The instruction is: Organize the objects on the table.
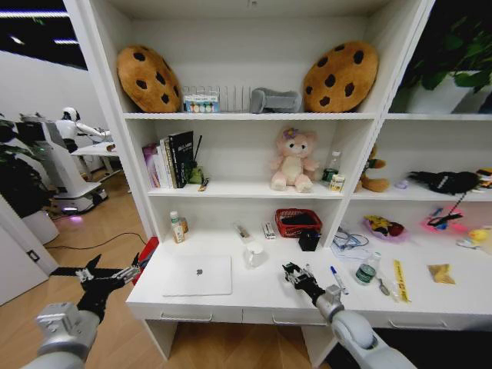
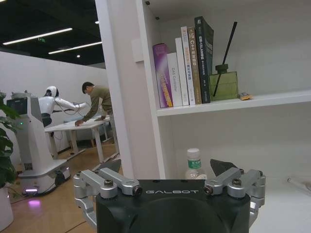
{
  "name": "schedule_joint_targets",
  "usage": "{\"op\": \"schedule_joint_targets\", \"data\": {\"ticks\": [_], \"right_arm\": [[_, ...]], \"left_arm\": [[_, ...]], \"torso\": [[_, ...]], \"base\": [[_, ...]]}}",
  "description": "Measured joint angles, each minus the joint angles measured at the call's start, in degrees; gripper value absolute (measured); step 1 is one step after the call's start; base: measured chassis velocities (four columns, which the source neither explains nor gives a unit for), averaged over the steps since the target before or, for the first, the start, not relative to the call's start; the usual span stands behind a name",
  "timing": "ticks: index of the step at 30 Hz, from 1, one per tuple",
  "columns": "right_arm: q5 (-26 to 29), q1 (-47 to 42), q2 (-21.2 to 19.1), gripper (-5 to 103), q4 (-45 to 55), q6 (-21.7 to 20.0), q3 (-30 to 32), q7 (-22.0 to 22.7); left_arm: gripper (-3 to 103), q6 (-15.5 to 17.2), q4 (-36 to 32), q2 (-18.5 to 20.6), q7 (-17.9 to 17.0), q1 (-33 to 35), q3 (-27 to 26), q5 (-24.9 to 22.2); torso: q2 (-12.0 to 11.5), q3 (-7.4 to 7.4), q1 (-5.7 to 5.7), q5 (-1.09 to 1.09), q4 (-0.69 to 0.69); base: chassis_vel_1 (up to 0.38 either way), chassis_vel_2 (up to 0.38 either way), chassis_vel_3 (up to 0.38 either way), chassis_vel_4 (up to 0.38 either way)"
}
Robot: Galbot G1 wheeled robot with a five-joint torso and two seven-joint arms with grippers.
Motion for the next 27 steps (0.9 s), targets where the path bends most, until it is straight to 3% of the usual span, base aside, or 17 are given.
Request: {"op": "schedule_joint_targets", "data": {"ticks": [5, 12, 21, 27], "right_arm": [[0.11, 4.45, 0.49, 37, -3.95, 1.40, -2.47, -0.43], [-3.34, -1.82, 1.16, 37, -5.49, 6.08, 0.60, -2.49], [-4.41, -7.86, 1.46, 37, -2.01, 6.99, 4.32, -3.07], [-3.36, -6.57, 0.96, 37, -0.12, 6.95, 3.89, -2.51]], "left_arm": [[100, 0.00, 0.00, 0.00, 0.00, 0.00, 0.00, 0.00], [100, 0.00, 0.00, 0.00, 0.00, 0.00, 0.00, 0.00], [100, 0.01, 0.00, 0.00, 0.00, 0.00, 0.00, 0.00], [100, 0.00, 0.00, 0.00, 0.00, 0.00, 0.00, 0.00]], "torso": [[0.00, 0.00, 0.00, 0.00, 0.02], [0.00, -0.01, 0.00, -0.01, 0.00], [0.01, 0.00, -0.01, 0.00, -0.01], [0.01, 0.00, -0.01, 0.00, -0.01]], "base": [[0.000, 0.000, 0.000, 0.000], [0.000, 0.000, 0.000, 0.000], [0.000, 0.000, 0.000, 0.000], [0.000, 0.000, 0.000, 0.000]]}}
